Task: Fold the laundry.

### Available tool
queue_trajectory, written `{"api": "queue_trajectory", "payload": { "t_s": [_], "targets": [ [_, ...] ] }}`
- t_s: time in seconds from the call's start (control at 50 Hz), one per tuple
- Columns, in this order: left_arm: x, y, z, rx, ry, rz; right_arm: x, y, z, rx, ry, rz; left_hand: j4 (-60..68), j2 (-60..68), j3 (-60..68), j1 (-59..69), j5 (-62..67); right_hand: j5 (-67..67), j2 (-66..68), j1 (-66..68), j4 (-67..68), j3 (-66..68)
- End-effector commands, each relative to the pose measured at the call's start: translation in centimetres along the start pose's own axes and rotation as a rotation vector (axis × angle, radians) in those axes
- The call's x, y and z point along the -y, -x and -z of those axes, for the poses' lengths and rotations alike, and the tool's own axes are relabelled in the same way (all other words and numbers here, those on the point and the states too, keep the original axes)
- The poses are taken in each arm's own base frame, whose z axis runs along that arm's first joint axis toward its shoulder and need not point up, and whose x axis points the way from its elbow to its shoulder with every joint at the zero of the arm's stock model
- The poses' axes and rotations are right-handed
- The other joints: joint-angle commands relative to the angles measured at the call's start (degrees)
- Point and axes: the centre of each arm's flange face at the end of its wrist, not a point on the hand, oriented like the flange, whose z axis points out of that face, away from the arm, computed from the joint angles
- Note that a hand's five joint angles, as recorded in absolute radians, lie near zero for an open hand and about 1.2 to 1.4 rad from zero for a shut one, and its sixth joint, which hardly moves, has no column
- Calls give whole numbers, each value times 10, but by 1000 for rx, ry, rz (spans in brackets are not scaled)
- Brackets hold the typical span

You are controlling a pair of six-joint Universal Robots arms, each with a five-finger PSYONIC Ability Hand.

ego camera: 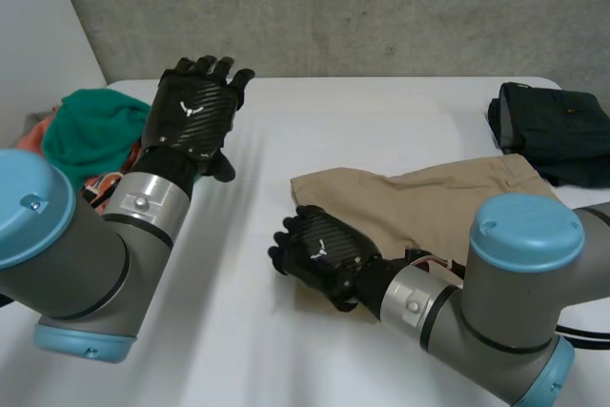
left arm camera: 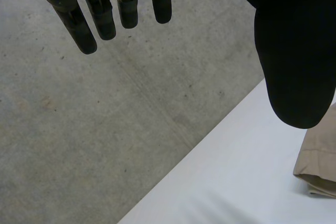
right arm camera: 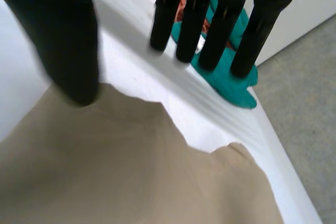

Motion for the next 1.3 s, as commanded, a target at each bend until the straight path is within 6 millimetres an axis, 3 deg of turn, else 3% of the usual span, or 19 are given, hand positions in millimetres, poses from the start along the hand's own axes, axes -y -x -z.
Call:
{"api": "queue_trajectory", "payload": {
  "t_s": [0.02, 0.04, 0.12, 0.2, 0.36, 0.44, 0.54, 0.62, 0.64, 0.68, 0.78, 0.86, 0.92, 1.02, 1.06, 1.16, 1.2, 1.24, 1.3],
  "targets": [
    [5, -2, -1, -3, -18, 1, -4, -72, 16, -323, 82, -142, -15, -17, -18, -13, -27, -199, -182, -177, -207, -197],
    [7, -2, -1, -3, -21, 2, -10, -100, 28, -446, 87, -223, -15, -17, -18, -13, -27, -200, -184, -179, -209, -198],
    [7, -3, 0, -8, -21, 2, -43, -150, 61, -653, 148, -378, -15, -17, -18, -13, -27, -199, -183, -177, -207, -197],
    [5, -4, 0, -12, -16, 4, -84, -176, 98, -732, 270, -398, -15, -17, -18, -13, -27, -180, -164, -158, -189, -178],
    [-2, -7, 2, -21, 7, 12, -145, -171, 138, -631, 513, -342, -15, -17, -18, -13, -27, -105, -88, -83, -113, -103],
    [-4, -7, 2, -24, 11, 20, -176, -165, 142, -593, 585, -320, -15, -17, -18, -13, -27, -98, -82, -76, -107, -96],
    [-2, -8, 2, -25, 4, 22, -192, -168, 139, -595, 568, -308, -15, -17, -18, -13, -27, -37, -21, -16, -46, -35],
    [-1, -8, 2, -24, 2, 22, -197, -174, 136, -620, 547, -266, -15, -17, -18, -13, -27, 260, 276, 281, 251, 262],
    [-1, -7, 2, -23, 1, 22, -199, -179, 136, -640, 539, -240, -15, -17, -18, -13, -27, 450, 466, 472, 441, 452],
    [0, -7, 3, -23, 1, 22, -200, -182, 135, -665, 526, -208, -15, -17, -18, -13, -27, 452, 468, 474, 443, 454],
    [1, -7, 4, -20, 1, 21, -182, -187, 133, -680, 493, -164, -15, -17, -18, -13, -27, 452, 468, 474, 443, 454],
    [4, -5, 8, -19, -6, 19, -130, -185, 113, -643, 383, -42, -15, -17, -18, -13, -27, 452, 468, 474, 443, 454],
    [10, -1, 10, -9, -21, 20, -87, -169, 87, -578, 268, 57, -15, -17, -18, -13, -27, 452, 468, 474, 443, 454],
    [13, 1, 14, -3, -26, 20, -28, -110, 42, -387, 60, 257, -15, -17, -18, -13, -27, 452, 468, 474, 443, 454],
    [12, 1, 15, -5, -22, 20, -9, -65, 29, -246, -17, 344, -15, -17, -18, -13, -27, 452, 468, 474, 443, 454],
    [11, -2, 18, -13, -18, 22, -10, -11, 19, -69, -26, 383, -15, -17, -18, -13, -27, 452, 468, 474, 443, 454],
    [13, -1, 16, -11, -24, 21, -16, -1, 18, -17, 4, 359, -15, -17, -18, -13, -27, 244, 260, 265, 235, 246],
    [15, 0, 14, -5, -31, 21, -16, 0, 20, 3, 9, 315, -15, -17, -18, -13, -27, -248, -232, -226, -257, -246],
    [20, 2, 11, 2, -53, 22, -7, -7, 23, -22, -5, 264, -14, -16, -17, -12, -27, -248, -232, -226, -257, -246]
  ]
}}
